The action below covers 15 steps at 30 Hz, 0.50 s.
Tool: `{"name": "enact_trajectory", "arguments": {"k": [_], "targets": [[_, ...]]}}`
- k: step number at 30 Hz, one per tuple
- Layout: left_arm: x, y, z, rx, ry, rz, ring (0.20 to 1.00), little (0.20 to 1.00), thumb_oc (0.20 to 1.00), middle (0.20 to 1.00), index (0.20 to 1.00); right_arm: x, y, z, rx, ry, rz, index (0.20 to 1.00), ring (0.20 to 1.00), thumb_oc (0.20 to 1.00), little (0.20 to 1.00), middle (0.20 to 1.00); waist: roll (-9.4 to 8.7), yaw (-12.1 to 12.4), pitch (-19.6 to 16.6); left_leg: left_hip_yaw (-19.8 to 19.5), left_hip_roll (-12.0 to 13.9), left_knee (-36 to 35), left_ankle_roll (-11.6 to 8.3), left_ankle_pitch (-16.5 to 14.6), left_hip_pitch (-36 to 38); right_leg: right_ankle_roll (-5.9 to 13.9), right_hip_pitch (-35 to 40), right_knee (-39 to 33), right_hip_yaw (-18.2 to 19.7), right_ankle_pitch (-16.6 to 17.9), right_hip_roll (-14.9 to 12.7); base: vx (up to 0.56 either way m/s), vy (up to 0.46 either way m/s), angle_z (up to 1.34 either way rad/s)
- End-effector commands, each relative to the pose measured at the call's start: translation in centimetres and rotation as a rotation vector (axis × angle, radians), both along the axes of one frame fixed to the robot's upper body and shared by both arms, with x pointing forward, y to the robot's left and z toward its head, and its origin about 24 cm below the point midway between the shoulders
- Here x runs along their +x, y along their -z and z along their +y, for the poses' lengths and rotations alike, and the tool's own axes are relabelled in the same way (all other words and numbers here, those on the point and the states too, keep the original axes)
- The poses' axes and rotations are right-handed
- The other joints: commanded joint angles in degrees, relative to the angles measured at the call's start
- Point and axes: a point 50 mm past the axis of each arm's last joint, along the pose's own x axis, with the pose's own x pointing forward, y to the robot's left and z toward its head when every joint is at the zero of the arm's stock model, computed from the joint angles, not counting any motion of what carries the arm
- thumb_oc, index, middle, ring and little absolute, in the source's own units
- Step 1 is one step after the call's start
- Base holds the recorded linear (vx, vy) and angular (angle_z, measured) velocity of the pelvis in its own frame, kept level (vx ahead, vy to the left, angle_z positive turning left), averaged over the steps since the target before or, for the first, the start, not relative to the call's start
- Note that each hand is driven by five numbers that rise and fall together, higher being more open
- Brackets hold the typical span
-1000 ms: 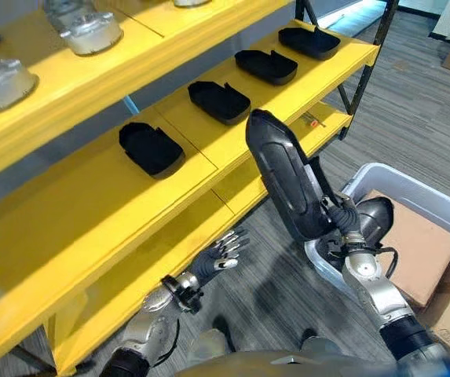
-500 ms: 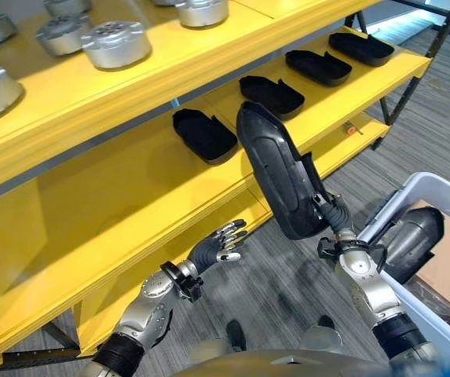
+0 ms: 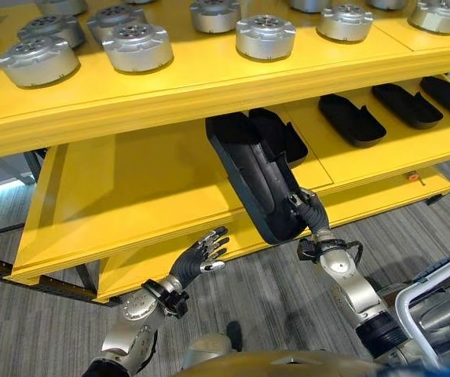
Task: Move parts from the plastic box to the shelf.
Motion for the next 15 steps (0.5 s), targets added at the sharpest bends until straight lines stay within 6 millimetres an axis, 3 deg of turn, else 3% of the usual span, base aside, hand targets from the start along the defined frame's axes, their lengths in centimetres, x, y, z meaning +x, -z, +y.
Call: {"name": "enact_trajectory", "arguments": {"k": [1,3,4,6,10,15], "targets": [[2.0,-2.5,-2.3,-0.129,0.043,-0.138,1.000,1.000,1.000,1.000,1.000,1.5,-3.5,-0.4,0.011,-0.028,-0.169,0.200,0.200,0.200,0.200,0.200,1.49,-2.4,0.7,0.1,6.3,-0.4,-2.98,2.5,0.2,-1.91,-0.2,-3.5,5.6,-6.5,11.7,0.06,0.002,0.18],[2.1,-2.4,-3.2,-0.140,0.066,-0.140,1.000,1.000,1.000,1.000,1.000,1.4,-3.3,-0.9,-0.003,-0.026,-0.163,0.200,0.200,0.200,0.200,0.200,0.84,-3.7,0.6,-3.0,5.1,-0.8,-3.17,2.6,-0.3,-3.01,-0.2,-8.0,10.3,-5.4,15.4,0.11,-0.021,0.92],[2.1,-2.2,-3.9,-0.144,0.099,-0.140,1.000,1.000,1.000,1.000,1.000,1.5,-3.2,-1.4,-0.004,-0.003,-0.150,0.200,0.200,0.200,0.200,0.200,0.62,-5.1,0.4,-6.5,4.1,-1.0,-3.01,2.6,-0.7,-3.67,-0.9,-10.2,16.8,-4.2,17.6,0.14,-0.047,0.96],[2.3,-2.2,-4.5,-0.151,0.127,-0.143,1.000,1.000,1.000,1.000,1.000,1.5,-3.1,-1.9,-0.007,0.013,-0.146,0.200,0.200,0.200,0.200,0.200,0.43,-6.5,0.0,-9.7,3.4,-1.1,-2.96,2.5,-1.4,-4.03,-1.3,-11.0,21.9,-3.8,18.9,0.10,-0.069,1.35],[2.4,-2.4,-4.4,-0.188,0.123,-0.138,1.000,1.000,1.000,1.000,1.000,1.0,-2.9,-2.5,-0.012,-0.017,-0.141,0.200,0.200,0.200,0.200,0.200,0.37,-6.3,-0.3,-12.1,3.2,-0.9,-3.37,2.6,-1.7,-4.01,-0.7,-11.4,21.9,-3.8,18.3,0.06,-0.100,0.72],[2.0,-2.1,-4.5,-0.179,0.104,-0.121,1.000,1.000,1.000,1.000,1.000,1.0,-2.7,-1.3,-0.015,-0.076,-0.126,0.200,0.200,0.200,0.200,0.200,0.79,-5.4,-0.2,-12.2,3.6,0.0,-4.09,2.6,-1.6,-4.85,0.3,-11.0,19.6,-5.1,18.3,0.07,-0.108,0.14]]}}
